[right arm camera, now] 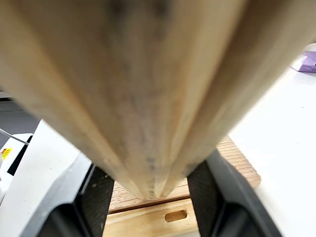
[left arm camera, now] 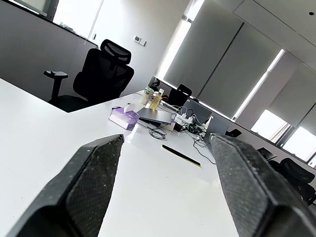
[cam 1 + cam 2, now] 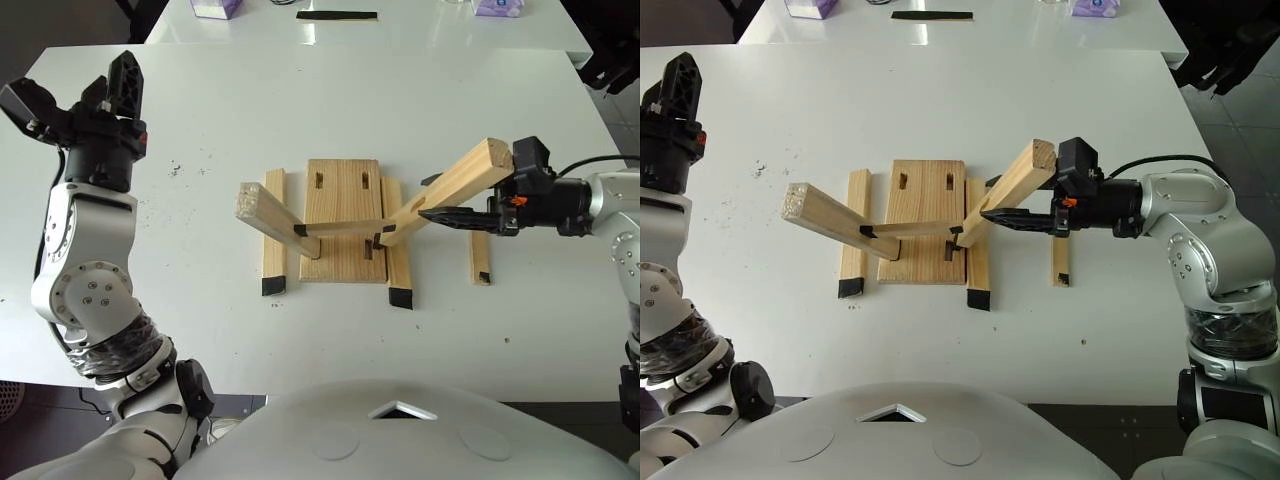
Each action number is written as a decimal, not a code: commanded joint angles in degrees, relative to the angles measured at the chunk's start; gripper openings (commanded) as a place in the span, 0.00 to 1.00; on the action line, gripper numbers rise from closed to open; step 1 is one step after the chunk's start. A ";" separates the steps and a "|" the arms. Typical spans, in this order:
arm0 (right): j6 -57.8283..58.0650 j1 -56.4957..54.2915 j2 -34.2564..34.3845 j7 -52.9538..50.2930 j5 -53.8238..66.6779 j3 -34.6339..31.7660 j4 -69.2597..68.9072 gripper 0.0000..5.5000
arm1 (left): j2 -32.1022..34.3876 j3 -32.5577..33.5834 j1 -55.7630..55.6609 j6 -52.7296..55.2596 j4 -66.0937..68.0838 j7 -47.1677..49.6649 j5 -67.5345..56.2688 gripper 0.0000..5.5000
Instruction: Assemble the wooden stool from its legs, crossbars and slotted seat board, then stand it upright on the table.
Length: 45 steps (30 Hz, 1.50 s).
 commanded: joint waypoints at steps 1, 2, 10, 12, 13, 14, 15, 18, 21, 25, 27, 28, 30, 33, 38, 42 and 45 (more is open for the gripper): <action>-0.13 1.41 0.08 0.09 1.71 -0.16 -1.02 0.36 | -0.39 -1.03 -0.48 -0.34 -0.15 0.79 -0.85 0.59; -0.10 1.65 0.15 -0.10 1.97 -0.29 -1.31 0.36 | -0.37 -1.55 -0.22 -0.23 -0.57 0.58 -0.93 0.59; -1.56 2.32 0.89 -0.74 1.21 1.40 -0.73 0.36 | -0.71 -3.80 2.33 -0.07 -3.06 -0.95 -3.55 0.59; -2.75 2.31 0.80 -0.62 0.21 1.96 0.04 0.36 | -1.03 -5.16 4.72 0.21 -4.25 -2.89 -5.02 0.59; -3.14 2.15 0.85 -0.61 -0.16 2.19 0.52 0.36 | -1.13 -5.69 6.05 0.30 -4.65 -4.05 -5.70 0.59; -3.50 1.89 0.95 -0.61 -0.50 2.39 1.11 0.36 | -1.14 -6.21 7.43 0.21 -4.83 -5.28 -5.95 0.59; -3.94 1.63 1.05 -0.55 -0.84 2.61 1.72 0.36 | -0.95 -6.73 8.54 0.07 -4.80 -6.17 -5.79 0.59; -5.46 1.09 0.98 -0.14 -1.90 3.10 3.35 0.36 | -0.72 -7.87 10.00 -0.39 -4.71 -7.44 -5.75 0.59; -6.57 -0.54 0.68 0.70 -2.76 3.85 4.91 0.36 | -0.90 -8.64 11.05 -0.92 -5.45 -8.11 -5.85 0.59; -7.52 -4.22 0.46 2.58 -3.73 5.61 7.10 0.36 | -1.03 -9.56 12.07 -1.70 -6.73 -8.85 -5.69 0.59; -7.78 -5.80 0.41 3.64 -4.25 6.50 8.01 0.36 | -1.24 -9.81 12.64 -2.12 -7.33 -8.68 -5.57 0.59; -7.99 -6.32 0.36 4.16 -4.53 6.87 8.33 0.36 | -1.31 -10.01 12.91 -2.32 -7.56 -8.66 -5.37 0.59; -8.23 -7.09 0.46 4.68 -5.17 7.47 8.61 0.36 | -1.39 -10.23 13.71 -2.96 -8.08 -8.79 -4.69 0.59; -8.99 -7.28 0.53 4.53 -6.43 8.09 8.50 0.36 | -1.55 -9.93 14.79 -3.80 -8.71 -8.30 -4.01 0.59; -9.46 -6.28 0.76 3.13 -8.00 8.67 7.98 0.36 | -0.88 -9.40 15.26 -4.62 -11.01 -7.21 -4.36 0.59; -9.22 -6.80 0.68 2.37 -8.98 9.61 7.77 0.36 | 0.13 -9.70 14.50 -4.89 -12.30 -7.22 -4.22 0.59; -9.40 -6.89 0.04 2.10 -10.44 10.95 7.11 0.36 | 0.51 -10.09 13.32 -5.23 -13.69 -6.55 -4.66 0.59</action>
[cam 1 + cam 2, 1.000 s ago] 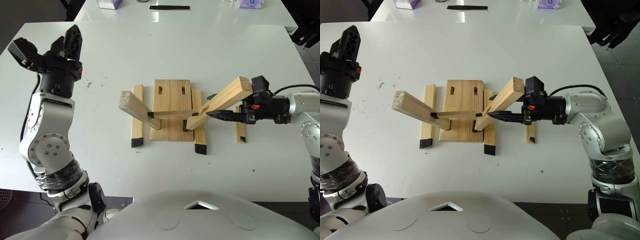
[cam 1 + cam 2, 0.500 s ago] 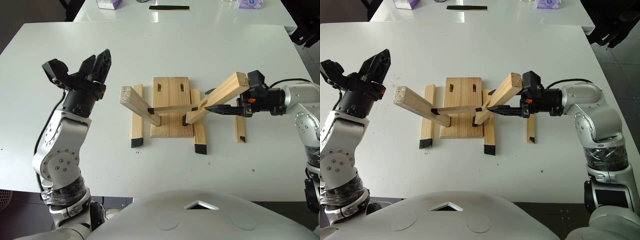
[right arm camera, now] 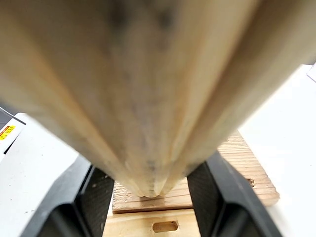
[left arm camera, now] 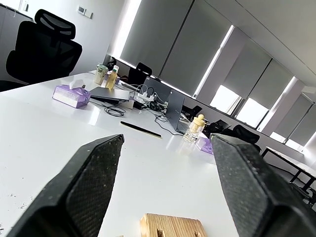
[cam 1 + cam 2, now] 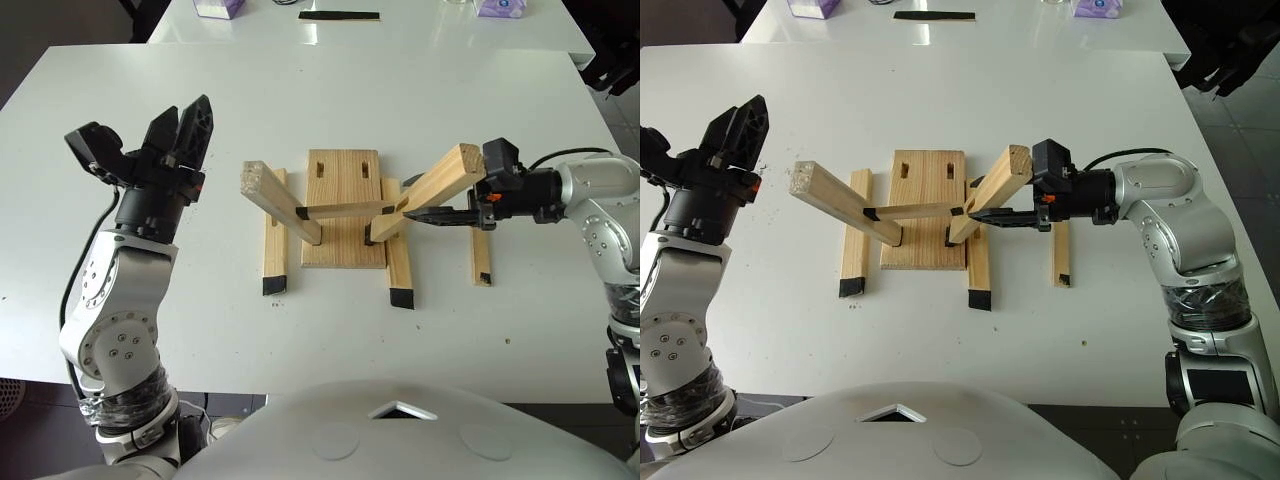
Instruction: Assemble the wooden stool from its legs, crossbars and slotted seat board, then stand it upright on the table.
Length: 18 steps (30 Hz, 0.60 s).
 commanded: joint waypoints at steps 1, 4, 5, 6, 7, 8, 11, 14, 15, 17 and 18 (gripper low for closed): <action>0.24 0.06 -1.69 -0.93 -3.93 2.45 -1.02 0.36 | 0.86 -0.92 -1.92 -0.66 -2.45 1.11 -0.55 0.59; 2.11 -0.88 -1.54 -1.38 -3.23 2.94 -1.92 0.36 | 1.08 -1.70 -1.96 -0.77 -2.50 0.99 -0.28 0.59; 1.90 -1.52 -1.49 -1.26 -3.73 3.29 -1.43 0.36 | 1.02 -1.90 -1.66 -0.94 -2.38 0.93 0.15 0.59; 1.71 -2.02 -1.41 -1.22 -4.16 3.55 -0.91 0.36 | 0.94 -2.16 -1.50 -1.07 -2.34 0.98 0.51 0.59; 1.67 -2.24 -1.39 -1.22 -4.29 3.62 -0.65 0.36 | 0.88 -2.46 -1.41 -1.22 -2.53 1.03 0.79 0.59; 1.67 -2.34 -1.34 -1.29 -4.31 3.63 -0.53 0.36 | 0.84 -2.66 -1.45 -1.35 -2.84 1.14 0.94 0.59; 1.65 -2.43 -1.28 -1.52 -4.32 3.33 -0.13 0.36 | 1.10 -3.50 -2.48 -1.64 -4.71 1.52 1.00 0.59; 1.57 -2.42 -1.25 -1.78 -4.33 3.00 0.28 0.36 | 2.73 -4.64 -5.42 -1.43 -8.11 0.90 -1.25 0.59; 1.51 -2.36 -1.22 -1.90 -4.43 3.02 0.34 0.36 | 3.44 -5.11 -6.55 -1.26 -9.03 0.55 -2.17 0.59; 1.19 -2.09 -1.25 -2.13 -5.04 3.35 0.45 0.36 | 5.46 -6.12 -8.40 -0.40 -10.45 -0.03 -3.47 0.59; 1.13 -1.93 -1.27 -2.29 -5.28 3.48 0.45 0.36 | 6.81 -6.52 -9.06 0.17 -10.91 -0.29 -3.62 0.59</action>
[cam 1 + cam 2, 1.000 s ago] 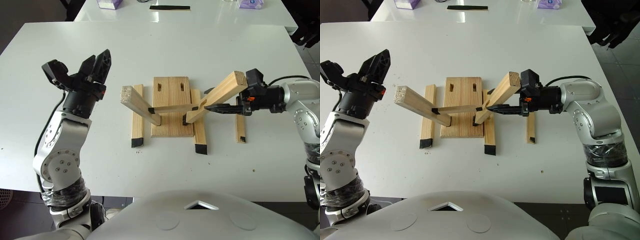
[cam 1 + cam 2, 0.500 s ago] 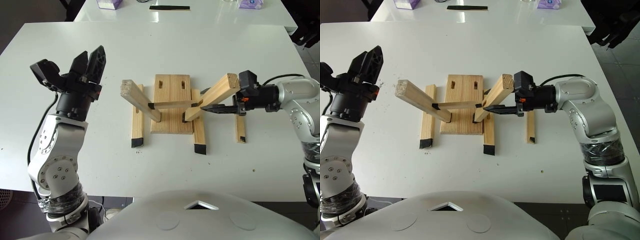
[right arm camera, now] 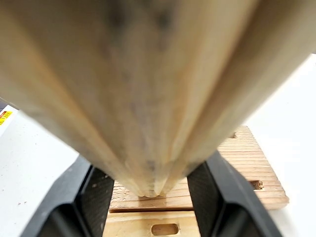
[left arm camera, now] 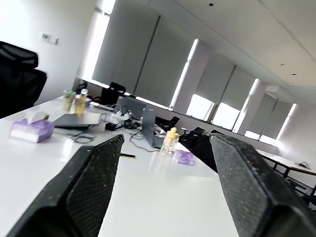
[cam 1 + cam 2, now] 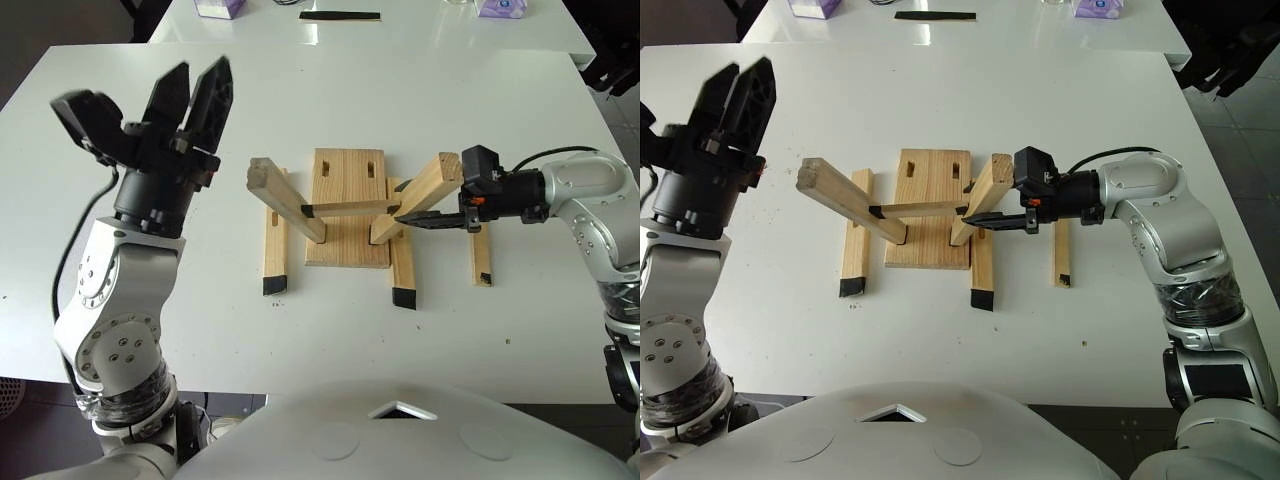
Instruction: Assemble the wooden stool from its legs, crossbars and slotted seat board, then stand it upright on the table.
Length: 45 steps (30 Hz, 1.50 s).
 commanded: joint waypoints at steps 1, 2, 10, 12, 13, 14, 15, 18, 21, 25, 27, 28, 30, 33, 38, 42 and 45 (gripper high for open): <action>0.14 -0.08 -1.06 -1.12 -2.31 0.13 0.67 0.36 | 4.63 -1.86 -3.14 1.58 -2.50 -1.17 -1.46 0.59; 0.12 0.02 -0.98 -1.31 -2.36 0.12 0.64 0.36 | 5.41 -1.44 -3.02 1.48 -2.21 -1.12 -1.23 0.59; 0.41 0.61 -0.47 -2.68 -2.10 -0.15 0.76 0.36 | 9.18 -4.92 -8.33 2.92 -2.85 -0.44 -4.33 0.59; 0.31 -0.30 -0.04 -2.55 -2.25 0.47 1.38 0.36 | 8.17 -10.49 -8.79 4.25 -5.23 0.52 -3.75 0.56; 0.41 -0.77 0.24 -2.51 -2.24 0.76 1.64 0.36 | 8.13 -12.89 -8.77 5.24 -5.66 1.22 -2.72 0.53; 0.52 -1.06 0.43 -2.51 -2.19 0.93 1.79 0.36 | 8.10 -14.50 -8.82 6.01 -5.69 2.11 -2.06 0.51; 0.61 -1.32 0.55 -2.51 -2.18 1.06 1.95 0.36 | 7.98 -15.70 -9.14 6.72 -5.54 3.11 -2.00 0.48; 0.84 -1.78 0.76 -2.65 -2.18 1.28 2.30 0.36 | 7.78 -18.64 -9.51 9.54 -4.65 6.73 -2.49 0.39; 0.96 -2.62 1.06 -2.52 -2.20 1.60 2.89 0.36 | 7.24 -22.70 -8.67 13.48 -3.02 10.68 -0.74 0.30; 1.30 -3.93 1.60 -2.37 -2.31 2.45 3.37 0.36 | 5.00 -29.35 -8.97 17.24 -1.38 13.06 3.37 0.20; 1.45 -5.06 1.96 -2.02 -2.52 3.09 3.94 0.36 | 3.41 -31.77 -8.28 18.45 -0.03 13.92 5.26 0.14; 1.57 -5.68 2.12 -1.82 -2.56 3.35 4.18 0.36 | 2.93 -32.87 -8.26 19.32 0.51 14.30 6.31 0.11; 2.00 -6.73 2.34 -1.56 -2.62 3.48 4.48 0.36 | 1.67 -34.86 -8.56 21.46 2.25 14.92 8.32 0.04; 2.41 -8.19 2.89 -1.17 -3.04 3.89 5.22 0.36 | 1.09 -38.04 -7.25 23.95 4.85 14.01 11.82 0.00; 3.02 -9.46 3.27 -0.92 -3.24 4.04 5.25 0.36 | 2.17 -39.52 -4.15 24.47 9.02 11.29 18.21 0.00; 3.07 -9.55 3.40 -1.40 -3.50 3.92 5.42 0.36 | 1.11 -39.18 -3.05 24.51 9.16 9.17 20.11 0.00; 4.29 -9.97 3.93 -1.91 -2.55 3.60 4.68 0.36 | 1.59 -39.55 -2.12 24.63 9.46 7.75 22.49 0.00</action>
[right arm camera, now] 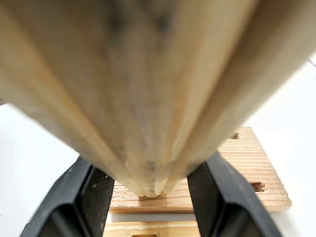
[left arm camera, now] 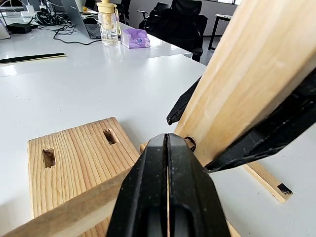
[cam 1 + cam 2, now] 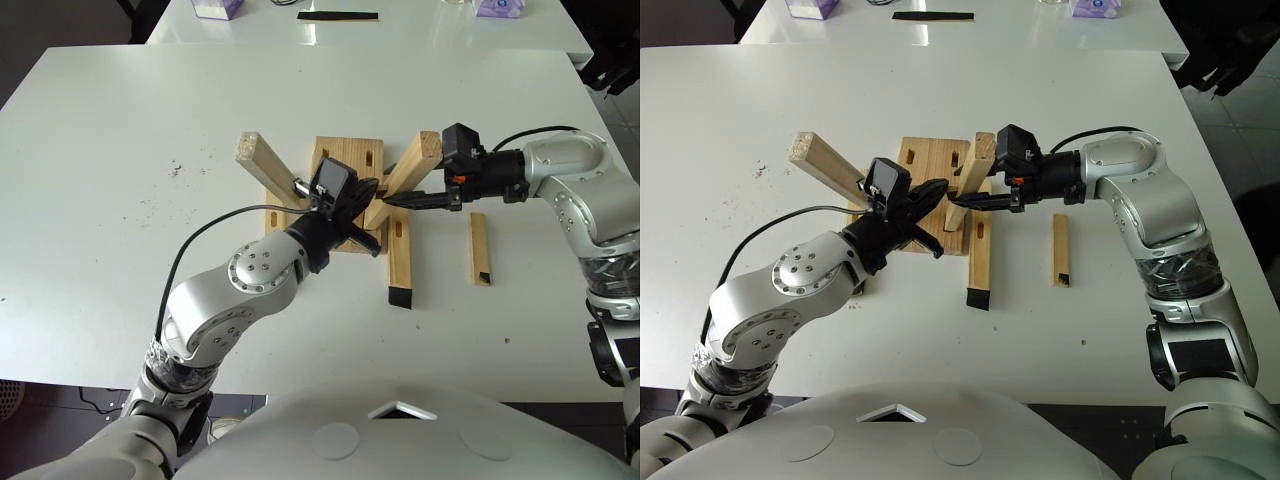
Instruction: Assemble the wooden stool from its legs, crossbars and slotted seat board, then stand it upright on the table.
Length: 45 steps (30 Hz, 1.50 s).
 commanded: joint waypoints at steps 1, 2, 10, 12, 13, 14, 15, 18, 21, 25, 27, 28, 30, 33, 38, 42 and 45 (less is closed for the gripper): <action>1.90 -2.46 0.56 -0.42 0.37 -0.45 -1.28 0.36 | 1.51 -0.88 4.05 3.68 4.29 -1.06 3.74 0.00; 1.94 -2.55 0.46 -0.32 0.31 -0.44 -1.23 0.36 | 0.79 -0.07 3.84 2.83 4.20 -1.21 4.39 0.00; 1.18 -0.82 -1.48 0.68 -0.68 -1.27 -0.14 0.36 | -9.47 31.91 -21.21 -17.97 -3.75 7.24 -14.05 0.00; 1.21 0.01 -1.69 0.79 -0.34 -1.48 -0.53 0.36 | -3.74 39.83 -25.20 -18.93 -1.93 8.56 -20.39 0.00; 1.14 0.42 -1.74 0.70 -0.31 -1.53 -0.62 0.36 | -0.45 43.19 -25.81 -18.36 -0.55 8.82 -22.58 0.00; 1.08 0.93 -1.85 0.69 -0.24 -1.62 -0.79 0.36 | 3.03 46.39 -24.70 -17.17 1.00 8.13 -23.61 0.00; 1.23 1.53 -2.04 0.78 0.05 -1.82 -1.23 0.36 | 6.38 49.41 -22.33 -15.58 2.90 7.08 -24.09 0.00; 1.72 2.82 -2.41 1.55 0.98 -2.16 -2.58 0.36 | 13.82 54.36 -7.59 -10.54 6.04 -0.10 -20.89 0.00; 1.64 3.13 -2.31 1.44 0.72 -1.92 -2.81 0.36 | 15.64 49.12 7.57 -7.83 5.34 -9.46 -17.66 0.00; 1.50 1.37 -0.98 1.92 0.00 0.04 -1.84 0.36 | 6.83 27.24 9.84 -8.14 -2.85 -15.65 -19.47 0.00; 1.62 -0.42 0.32 2.64 -0.39 1.89 -1.18 0.36 | 2.63 16.14 7.61 -8.63 -6.58 -18.42 -17.80 0.00; 1.54 -1.45 1.07 3.14 -0.72 2.85 -0.62 0.36 | 1.45 13.99 7.29 -9.19 -7.31 -18.95 -17.06 0.00; 1.05 -2.81 2.31 3.93 -1.51 4.14 0.84 0.36 | 1.41 14.65 7.49 -10.24 -7.21 -19.14 -15.89 0.00; 0.01 -2.54 3.28 3.84 -2.81 4.97 2.56 0.36 | 4.66 19.02 8.13 -11.14 -5.74 -21.47 -14.89 0.00; 1.29 -1.21 5.33 2.15 -2.14 5.21 0.97 0.36 | 6.20 17.93 8.49 -11.12 -6.42 -21.59 -15.54 0.00; 1.31 1.12 6.24 0.29 -2.46 5.04 0.08 0.36 | 7.50 20.22 8.43 -11.16 -3.73 -20.26 -13.64 0.00; -1.39 2.62 6.49 -1.00 -2.50 2.36 0.43 0.42 | 9.98 24.63 8.96 -11.82 -1.60 -20.96 -12.64 0.00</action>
